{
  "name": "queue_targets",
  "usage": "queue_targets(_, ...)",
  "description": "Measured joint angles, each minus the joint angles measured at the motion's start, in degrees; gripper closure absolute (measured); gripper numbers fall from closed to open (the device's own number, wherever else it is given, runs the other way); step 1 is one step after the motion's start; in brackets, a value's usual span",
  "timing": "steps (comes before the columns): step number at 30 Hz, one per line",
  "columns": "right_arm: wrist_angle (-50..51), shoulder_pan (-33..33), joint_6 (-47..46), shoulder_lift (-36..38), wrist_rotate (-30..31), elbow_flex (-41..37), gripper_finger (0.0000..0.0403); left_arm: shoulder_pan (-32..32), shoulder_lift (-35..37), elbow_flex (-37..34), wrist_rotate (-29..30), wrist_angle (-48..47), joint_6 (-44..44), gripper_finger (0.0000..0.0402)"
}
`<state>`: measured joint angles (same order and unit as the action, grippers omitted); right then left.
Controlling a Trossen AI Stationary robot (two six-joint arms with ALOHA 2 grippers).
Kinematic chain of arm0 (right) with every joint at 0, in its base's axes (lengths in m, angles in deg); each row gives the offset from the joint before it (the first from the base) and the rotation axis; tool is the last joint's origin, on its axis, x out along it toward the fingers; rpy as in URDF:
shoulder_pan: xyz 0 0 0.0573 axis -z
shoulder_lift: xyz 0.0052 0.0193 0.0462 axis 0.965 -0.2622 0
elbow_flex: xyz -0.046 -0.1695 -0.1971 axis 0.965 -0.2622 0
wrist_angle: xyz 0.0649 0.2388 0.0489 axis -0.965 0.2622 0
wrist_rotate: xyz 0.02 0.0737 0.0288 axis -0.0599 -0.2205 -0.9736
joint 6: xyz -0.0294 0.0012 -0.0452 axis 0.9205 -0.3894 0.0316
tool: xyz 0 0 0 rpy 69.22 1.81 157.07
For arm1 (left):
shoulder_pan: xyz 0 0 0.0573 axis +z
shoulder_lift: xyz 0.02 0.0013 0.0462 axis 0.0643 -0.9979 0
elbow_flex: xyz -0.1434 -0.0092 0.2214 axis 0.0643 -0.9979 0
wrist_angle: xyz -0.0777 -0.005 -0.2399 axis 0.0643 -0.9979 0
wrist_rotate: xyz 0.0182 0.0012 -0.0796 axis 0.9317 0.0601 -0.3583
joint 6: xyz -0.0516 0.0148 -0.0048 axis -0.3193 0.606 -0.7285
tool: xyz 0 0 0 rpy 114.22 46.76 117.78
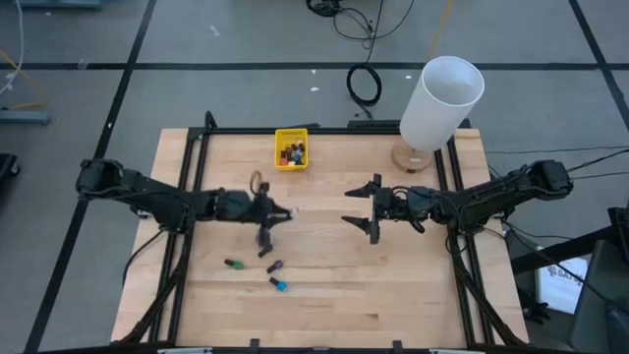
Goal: Pick & Place Nail Polish
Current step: Put the gray nail polish bottle into the yellow bin
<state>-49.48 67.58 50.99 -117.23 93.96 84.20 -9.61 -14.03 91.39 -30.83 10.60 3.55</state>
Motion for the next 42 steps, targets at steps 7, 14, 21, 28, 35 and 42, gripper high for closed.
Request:
queue_targets(7, 0.6, -1.14, -1.58, 0.0, 0.0, 0.0, 0.0083, 13.64, 0.0, -5.68, -4.85, 19.52, 1.82, 0.0366)
queue_targets(14, 0.1, -1.91, -1.2, 0.02, 0.02, 0.0, 0.0083, 21.18, -0.37, -4.61, -5.54, 21.18, 2.89, 0.0366)
queue_targets(21, 0.39, -1.91, -1.04, 0.02, 0.02, 0.0, 0.0083, 25.39, -0.37, -2.69, 0.67, 18.49, -8.23, 0.0366)
queue_targets(28, 0.42, -1.89, -1.04, 0.02, 0.02, 0.0, 0.0083, 27.31, -3.11, 11.33, 5.75, -7.08, -10.47, 0.0366)
queue_targets(35, 0.1, -1.89, -1.04, 0.02, 0.02, 0.0, 0.0083, 31.73, -12.6, 19.25, 5.93, -13.25, -10.83, 0.0366)
queue_targets(42, 0.75, -1.89, -1.22, 0.02, 0.02, 0.0, 0.0083, 36.76, -23.1, 20.59, 2.38, -13.29, -17.0, 0.0366)
